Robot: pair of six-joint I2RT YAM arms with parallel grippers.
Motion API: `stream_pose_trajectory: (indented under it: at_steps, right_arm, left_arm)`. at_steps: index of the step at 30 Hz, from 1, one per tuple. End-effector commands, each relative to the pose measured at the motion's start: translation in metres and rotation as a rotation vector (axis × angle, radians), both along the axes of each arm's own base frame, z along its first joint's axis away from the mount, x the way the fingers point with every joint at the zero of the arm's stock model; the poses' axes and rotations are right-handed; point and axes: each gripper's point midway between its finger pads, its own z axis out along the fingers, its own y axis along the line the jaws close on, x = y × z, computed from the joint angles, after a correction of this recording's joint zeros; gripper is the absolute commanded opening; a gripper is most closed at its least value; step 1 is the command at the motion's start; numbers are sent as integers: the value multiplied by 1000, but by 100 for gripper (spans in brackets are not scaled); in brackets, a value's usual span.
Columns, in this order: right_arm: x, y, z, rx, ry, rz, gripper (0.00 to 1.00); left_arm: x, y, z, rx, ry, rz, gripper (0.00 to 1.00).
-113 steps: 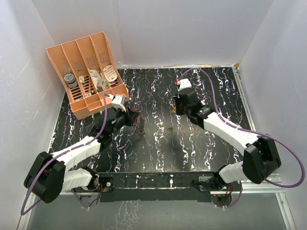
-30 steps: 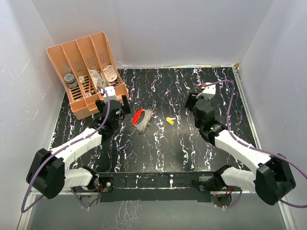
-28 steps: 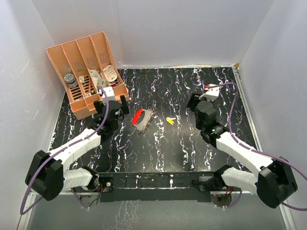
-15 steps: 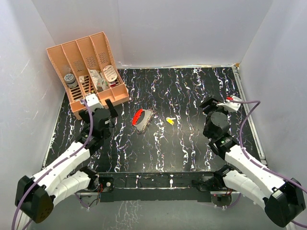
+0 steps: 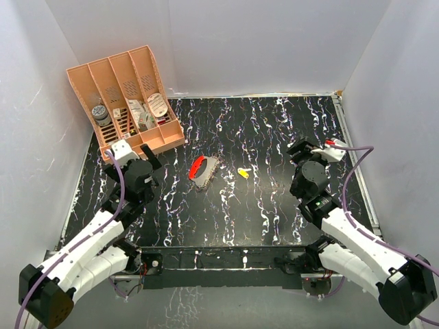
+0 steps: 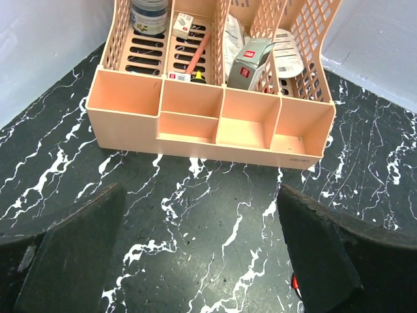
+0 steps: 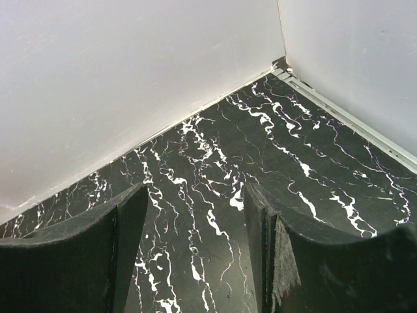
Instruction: Remove the keys from the keyring
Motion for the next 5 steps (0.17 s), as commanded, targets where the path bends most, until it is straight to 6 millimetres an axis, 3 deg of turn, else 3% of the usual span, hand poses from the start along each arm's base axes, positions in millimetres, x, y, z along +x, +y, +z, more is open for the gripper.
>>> stream_pose_trajectory:
  at_steps: [1, 5]
  right_arm:
    - [0, -4, 16, 38, -55, -24, 59]
    - [0, -4, 16, 35, -53, -26, 59]
  left_arm:
    - [-6, 10, -4, 8, 1, 48, 99]
    - [-7, 11, -4, 0, -8, 58, 99]
